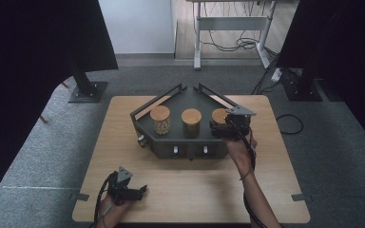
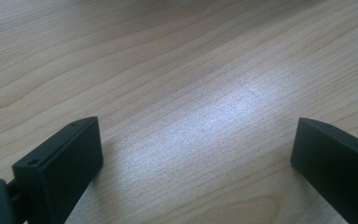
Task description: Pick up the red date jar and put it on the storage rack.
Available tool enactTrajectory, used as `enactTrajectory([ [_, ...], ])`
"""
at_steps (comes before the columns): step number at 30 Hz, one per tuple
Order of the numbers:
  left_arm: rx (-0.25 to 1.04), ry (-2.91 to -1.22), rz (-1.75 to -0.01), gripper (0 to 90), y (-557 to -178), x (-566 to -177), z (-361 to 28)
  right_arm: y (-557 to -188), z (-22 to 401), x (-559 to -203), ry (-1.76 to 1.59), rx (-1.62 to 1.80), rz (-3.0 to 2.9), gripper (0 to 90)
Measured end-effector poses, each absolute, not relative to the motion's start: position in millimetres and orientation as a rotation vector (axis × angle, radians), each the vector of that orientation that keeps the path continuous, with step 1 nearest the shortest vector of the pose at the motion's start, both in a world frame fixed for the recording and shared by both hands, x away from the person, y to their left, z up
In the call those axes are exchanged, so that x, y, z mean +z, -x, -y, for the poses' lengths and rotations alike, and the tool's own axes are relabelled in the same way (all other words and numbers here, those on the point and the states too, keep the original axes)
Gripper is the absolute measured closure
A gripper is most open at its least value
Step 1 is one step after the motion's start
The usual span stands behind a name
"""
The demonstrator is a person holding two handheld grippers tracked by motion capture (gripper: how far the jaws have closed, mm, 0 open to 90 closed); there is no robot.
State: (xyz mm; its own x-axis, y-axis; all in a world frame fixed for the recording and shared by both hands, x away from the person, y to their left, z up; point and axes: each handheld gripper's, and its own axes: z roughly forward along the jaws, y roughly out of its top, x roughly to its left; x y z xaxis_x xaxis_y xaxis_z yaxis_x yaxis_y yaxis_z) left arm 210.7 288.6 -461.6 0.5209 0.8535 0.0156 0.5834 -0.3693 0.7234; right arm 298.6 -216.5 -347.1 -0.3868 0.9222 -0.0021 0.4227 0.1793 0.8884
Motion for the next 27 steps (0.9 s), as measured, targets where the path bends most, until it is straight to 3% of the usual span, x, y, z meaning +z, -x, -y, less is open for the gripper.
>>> enactTrajectory([
  [27,0.518,-2.090,-1.165,1.9,-211,-462,-289,-271,228,-355,-1.207,1.220,-1.847,8.8],
])
